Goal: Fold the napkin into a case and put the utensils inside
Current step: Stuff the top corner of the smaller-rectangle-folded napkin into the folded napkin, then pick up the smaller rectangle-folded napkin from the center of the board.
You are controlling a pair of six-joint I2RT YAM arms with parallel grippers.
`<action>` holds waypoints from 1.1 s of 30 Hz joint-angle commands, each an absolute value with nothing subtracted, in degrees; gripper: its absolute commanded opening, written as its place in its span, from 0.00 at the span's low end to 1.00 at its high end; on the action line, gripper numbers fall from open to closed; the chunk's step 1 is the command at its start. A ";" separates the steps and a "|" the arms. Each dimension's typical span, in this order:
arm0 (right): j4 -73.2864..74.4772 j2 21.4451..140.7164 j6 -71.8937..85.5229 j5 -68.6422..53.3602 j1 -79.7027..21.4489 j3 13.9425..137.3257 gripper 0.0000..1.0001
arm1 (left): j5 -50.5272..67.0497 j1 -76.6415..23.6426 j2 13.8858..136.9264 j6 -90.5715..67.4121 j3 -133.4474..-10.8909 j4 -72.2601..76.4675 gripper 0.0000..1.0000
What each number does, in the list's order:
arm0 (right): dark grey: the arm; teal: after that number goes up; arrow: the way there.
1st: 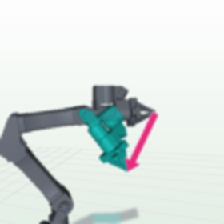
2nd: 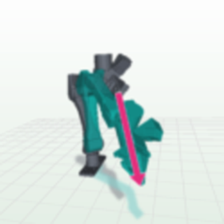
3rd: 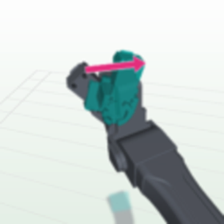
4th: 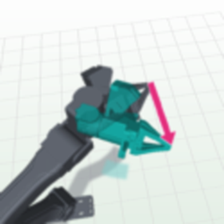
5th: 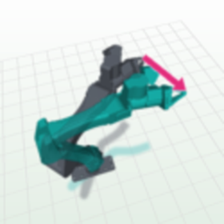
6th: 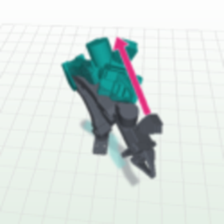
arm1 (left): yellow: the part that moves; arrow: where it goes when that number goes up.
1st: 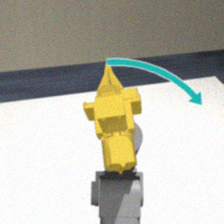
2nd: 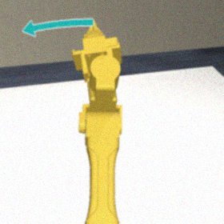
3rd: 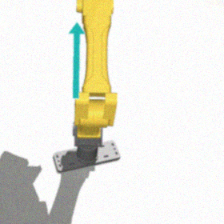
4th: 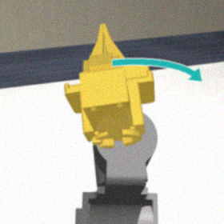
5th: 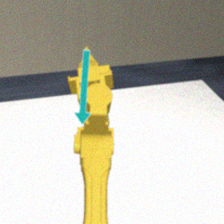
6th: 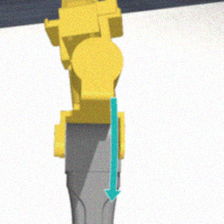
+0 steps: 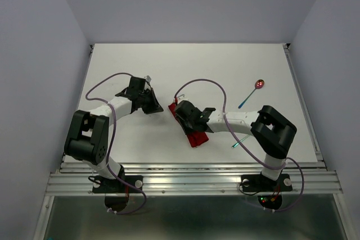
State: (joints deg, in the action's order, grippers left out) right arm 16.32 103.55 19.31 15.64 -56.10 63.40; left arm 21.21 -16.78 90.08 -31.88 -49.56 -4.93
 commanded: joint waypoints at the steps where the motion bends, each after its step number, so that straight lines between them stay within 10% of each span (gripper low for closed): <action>1: 16.96 104.15 19.86 18.10 -56.69 65.92 0.27 | 21.44 -16.79 88.68 -31.73 -48.96 -3.51 0.00; 11: 17.67 105.38 20.91 20.12 -56.69 68.46 0.01 | 21.62 -16.79 88.60 -31.73 -48.60 -3.16 0.00; 21: 17.75 110.91 20.39 24.35 -56.69 76.19 0.01 | 20.83 -16.79 87.45 -32.43 -48.51 -3.16 0.00; 30: 16.87 106.97 21.79 17.94 -56.69 75.33 0.50 | 22.06 -16.87 86.57 -32.78 -46.76 -2.99 0.00; 33: 16.79 102.93 22.85 17.32 -56.16 72.78 0.52 | 22.85 -17.93 85.70 -33.75 -45.00 -2.20 0.00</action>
